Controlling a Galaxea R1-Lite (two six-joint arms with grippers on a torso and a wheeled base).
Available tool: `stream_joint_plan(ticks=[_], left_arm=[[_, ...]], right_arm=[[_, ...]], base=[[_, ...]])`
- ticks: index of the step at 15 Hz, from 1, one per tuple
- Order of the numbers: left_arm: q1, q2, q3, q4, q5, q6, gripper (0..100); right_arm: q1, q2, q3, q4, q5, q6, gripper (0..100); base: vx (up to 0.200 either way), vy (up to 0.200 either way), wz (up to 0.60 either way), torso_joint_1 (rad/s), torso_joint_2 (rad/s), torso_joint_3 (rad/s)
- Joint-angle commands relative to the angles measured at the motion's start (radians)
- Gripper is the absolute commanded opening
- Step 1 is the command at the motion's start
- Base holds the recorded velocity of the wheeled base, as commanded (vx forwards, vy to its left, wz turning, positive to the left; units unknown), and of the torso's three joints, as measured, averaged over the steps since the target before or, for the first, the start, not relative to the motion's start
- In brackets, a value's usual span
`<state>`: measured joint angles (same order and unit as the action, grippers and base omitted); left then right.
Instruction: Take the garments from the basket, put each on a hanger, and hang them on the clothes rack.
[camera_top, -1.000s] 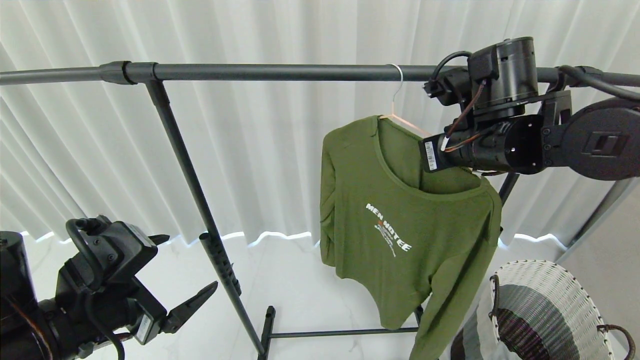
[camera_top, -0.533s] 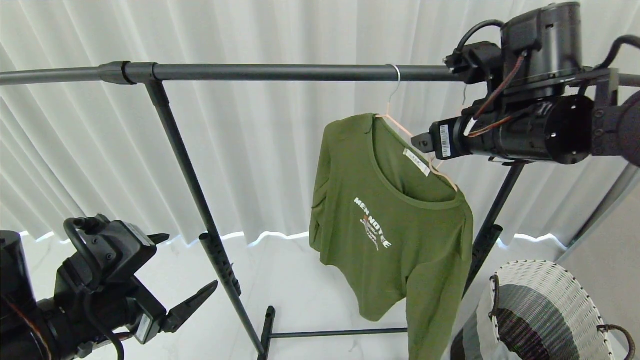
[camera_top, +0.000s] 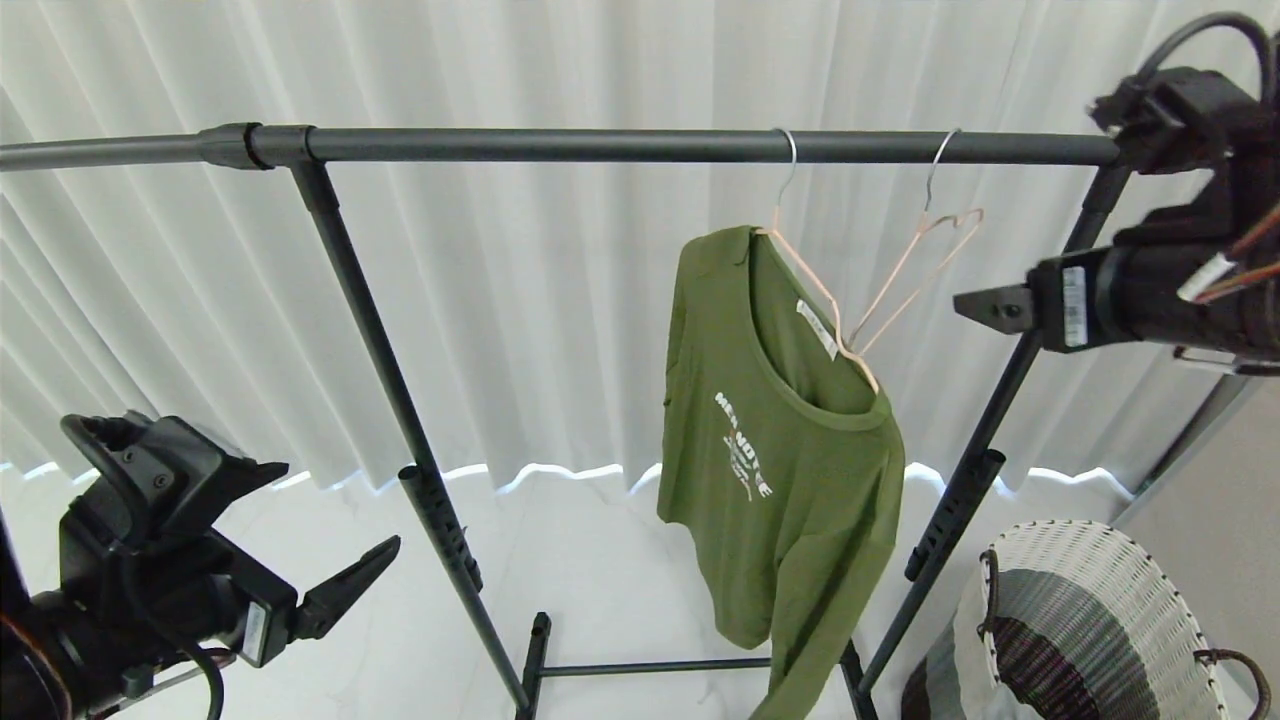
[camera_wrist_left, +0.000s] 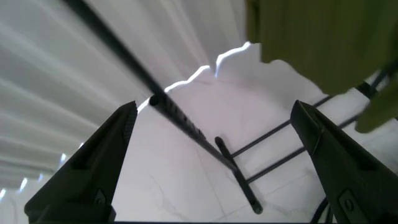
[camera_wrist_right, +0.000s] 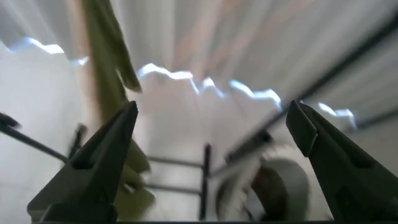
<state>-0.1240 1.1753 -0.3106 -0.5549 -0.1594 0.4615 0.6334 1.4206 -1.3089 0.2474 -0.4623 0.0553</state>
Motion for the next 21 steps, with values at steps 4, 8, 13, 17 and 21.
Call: stream_joint_plan(ticks=[4,8,13,17,21], left_arm=[[0.067,-0.017,0.021,0.0,0.003,-0.061,100],[0.067,-0.031,0.033,0.0,0.047,-0.061,100],[0.069,-0.056,0.064,0.0,0.067,-0.061,100],[0.076,-0.054,0.064,0.0,0.067,-0.061,100],[0.101,-0.052,0.065,0.0,0.067,-0.061,100]], right_arm=[[-0.296,-0.335,0.344,0.154,0.005,-0.15,100],[-0.413,-0.408,0.542,-0.005,0.017,-0.276,100],[-0.442,-0.407,0.571,-0.043,0.013,-0.304,100],[-0.443,-0.43,0.596,-0.045,0.011,-0.307,100],[-0.443,-0.433,0.597,-0.043,0.011,-0.322,100]], base=[[0.0,0.0,0.0,0.0,0.0,0.0],[-0.1,0.0,0.0,0.002,0.0,0.005],[-0.2,0.0,0.0,0.003,0.0,0.003],[-0.15,0.0,0.0,0.003,0.0,0.002],[0.0,0.0,0.0,-0.024,0.06,0.036]])
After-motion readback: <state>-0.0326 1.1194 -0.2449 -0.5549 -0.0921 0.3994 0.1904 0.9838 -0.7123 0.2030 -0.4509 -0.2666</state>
